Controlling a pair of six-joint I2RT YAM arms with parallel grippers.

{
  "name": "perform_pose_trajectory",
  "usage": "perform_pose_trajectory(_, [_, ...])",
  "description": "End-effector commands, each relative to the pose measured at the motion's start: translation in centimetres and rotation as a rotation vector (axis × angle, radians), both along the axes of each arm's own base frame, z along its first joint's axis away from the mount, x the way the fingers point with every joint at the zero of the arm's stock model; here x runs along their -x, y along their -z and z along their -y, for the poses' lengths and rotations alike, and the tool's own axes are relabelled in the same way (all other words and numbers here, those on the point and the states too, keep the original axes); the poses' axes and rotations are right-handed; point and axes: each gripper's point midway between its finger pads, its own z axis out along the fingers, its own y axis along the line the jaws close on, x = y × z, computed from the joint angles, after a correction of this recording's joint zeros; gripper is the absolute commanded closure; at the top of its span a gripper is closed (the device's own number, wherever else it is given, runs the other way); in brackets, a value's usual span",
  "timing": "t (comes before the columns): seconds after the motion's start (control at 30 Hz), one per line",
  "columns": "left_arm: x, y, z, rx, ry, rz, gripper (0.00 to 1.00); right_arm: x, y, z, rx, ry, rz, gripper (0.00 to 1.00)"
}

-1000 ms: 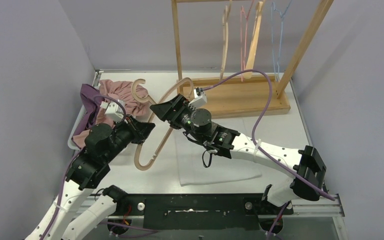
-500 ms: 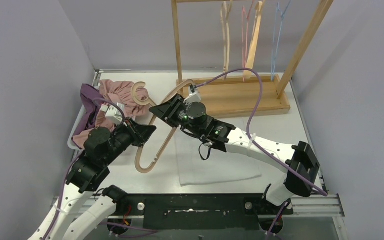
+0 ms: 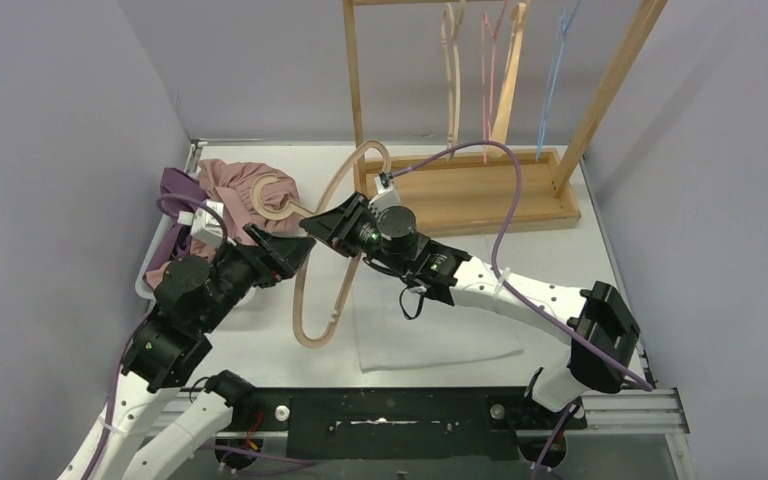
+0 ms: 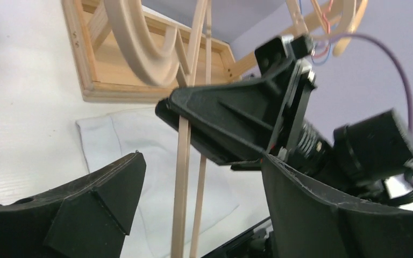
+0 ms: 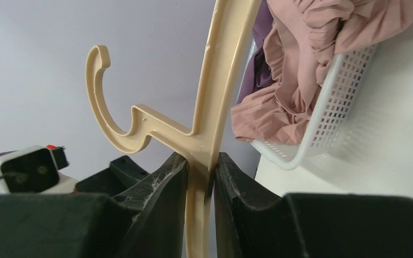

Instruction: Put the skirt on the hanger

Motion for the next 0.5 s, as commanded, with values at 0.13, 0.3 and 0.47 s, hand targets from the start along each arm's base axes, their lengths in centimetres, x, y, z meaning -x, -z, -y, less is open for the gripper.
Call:
perform_pose_trajectory(0.13, [-1.3, -2.7, -2.2, 0.124, -0.204, -0.15, 0.12, 2.4, -2.8, 1.9, -0.083, -0.076, 0.105, 0.98])
perform_pose_trajectory(0.3, [-1.7, 0.5, 0.3, 0.095, -0.119, -0.304, 0.28, 3.9, -1.9, 2.7, -0.067, -0.121, 0.116, 0.98])
perform_pose_trajectory(0.47, [-1.5, 0.0, 1.5, 0.158, -0.045, -0.266, 0.67, 4.2, -0.4, 3.6, -0.012, -0.123, 0.111, 0.98])
